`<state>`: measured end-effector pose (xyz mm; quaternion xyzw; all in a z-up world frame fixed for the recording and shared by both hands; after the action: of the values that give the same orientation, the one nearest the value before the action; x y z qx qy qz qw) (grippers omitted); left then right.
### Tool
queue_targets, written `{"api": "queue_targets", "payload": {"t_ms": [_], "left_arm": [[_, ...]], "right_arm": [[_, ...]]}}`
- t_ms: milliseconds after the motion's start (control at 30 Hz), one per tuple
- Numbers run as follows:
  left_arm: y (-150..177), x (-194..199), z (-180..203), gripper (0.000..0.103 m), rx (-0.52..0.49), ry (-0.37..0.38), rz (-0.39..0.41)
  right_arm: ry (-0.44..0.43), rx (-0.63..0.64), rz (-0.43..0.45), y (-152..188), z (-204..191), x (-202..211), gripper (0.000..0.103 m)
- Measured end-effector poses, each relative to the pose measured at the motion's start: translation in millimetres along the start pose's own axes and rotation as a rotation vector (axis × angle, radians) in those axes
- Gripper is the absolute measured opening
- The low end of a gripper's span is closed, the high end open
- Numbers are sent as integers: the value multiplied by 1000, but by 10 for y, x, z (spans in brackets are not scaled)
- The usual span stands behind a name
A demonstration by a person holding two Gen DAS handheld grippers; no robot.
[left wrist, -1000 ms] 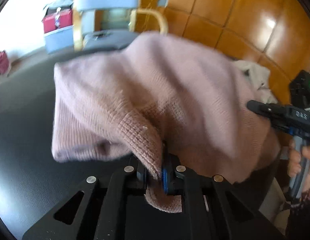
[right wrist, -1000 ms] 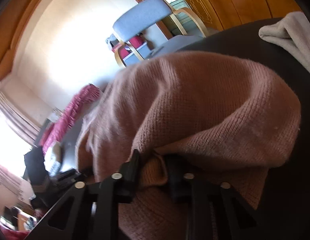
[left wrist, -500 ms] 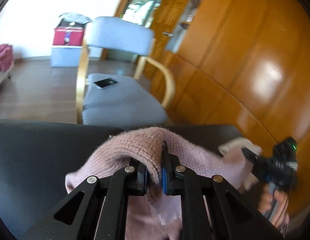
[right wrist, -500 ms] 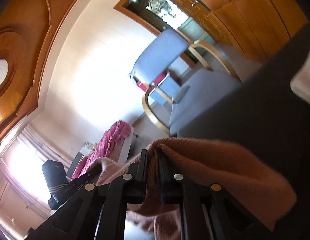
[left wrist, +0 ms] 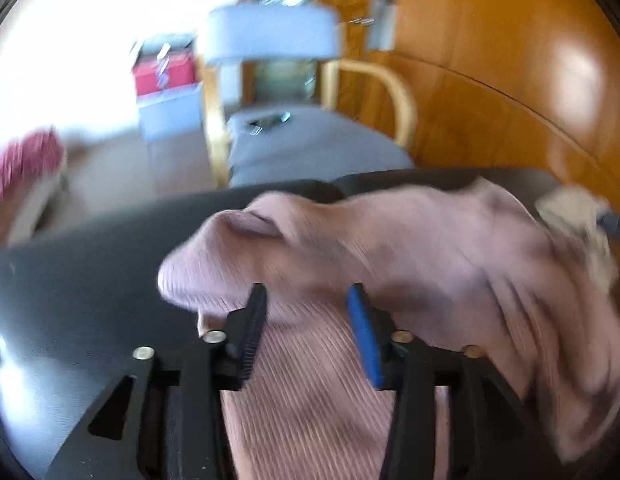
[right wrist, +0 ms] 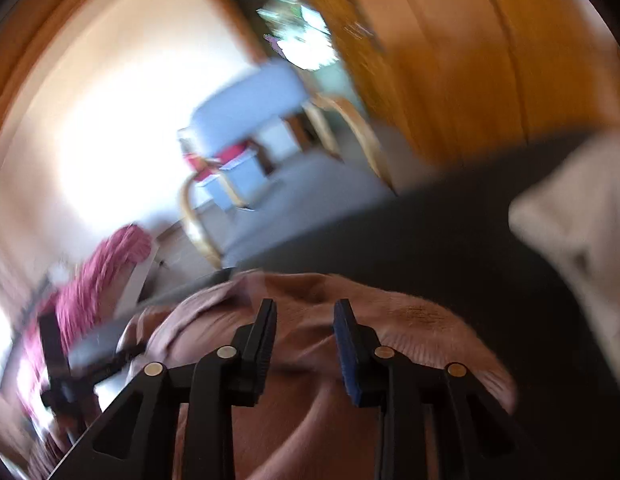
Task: Fold clothes
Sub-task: 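Lower the sweater onto the table and open both grippers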
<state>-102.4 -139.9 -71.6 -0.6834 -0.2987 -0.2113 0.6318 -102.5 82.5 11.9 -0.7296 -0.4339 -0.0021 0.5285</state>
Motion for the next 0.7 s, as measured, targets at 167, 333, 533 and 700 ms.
{"api": "queue_targets", "payload": {"t_ms": [167, 333, 533, 700], "left_arm": [[474, 270, 423, 60, -254, -56, 55], [734, 350, 669, 60, -408, -136, 80], [614, 249, 651, 68, -347, -169, 34], [618, 106, 741, 70, -347, -216, 26]], "right_arm": [[-125, 252, -159, 544, -743, 247, 40], [-27, 465, -322, 1276, -1061, 277, 41], [23, 558, -398, 1701, -1273, 64, 41], [234, 526, -393, 1781, -1049, -332, 39]]}}
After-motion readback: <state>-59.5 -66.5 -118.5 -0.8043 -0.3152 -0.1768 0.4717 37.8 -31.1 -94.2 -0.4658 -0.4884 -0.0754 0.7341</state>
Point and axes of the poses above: each gripper's, at about its wrist camera, not at the fingertips, and x roughly against the way its jaws point, z to its right, y to its underside, the point moved 8 cm from there along -x, roughly the way its jaws point, and after that the axes turned 10 degrees about -y, right-handed, at the moved point
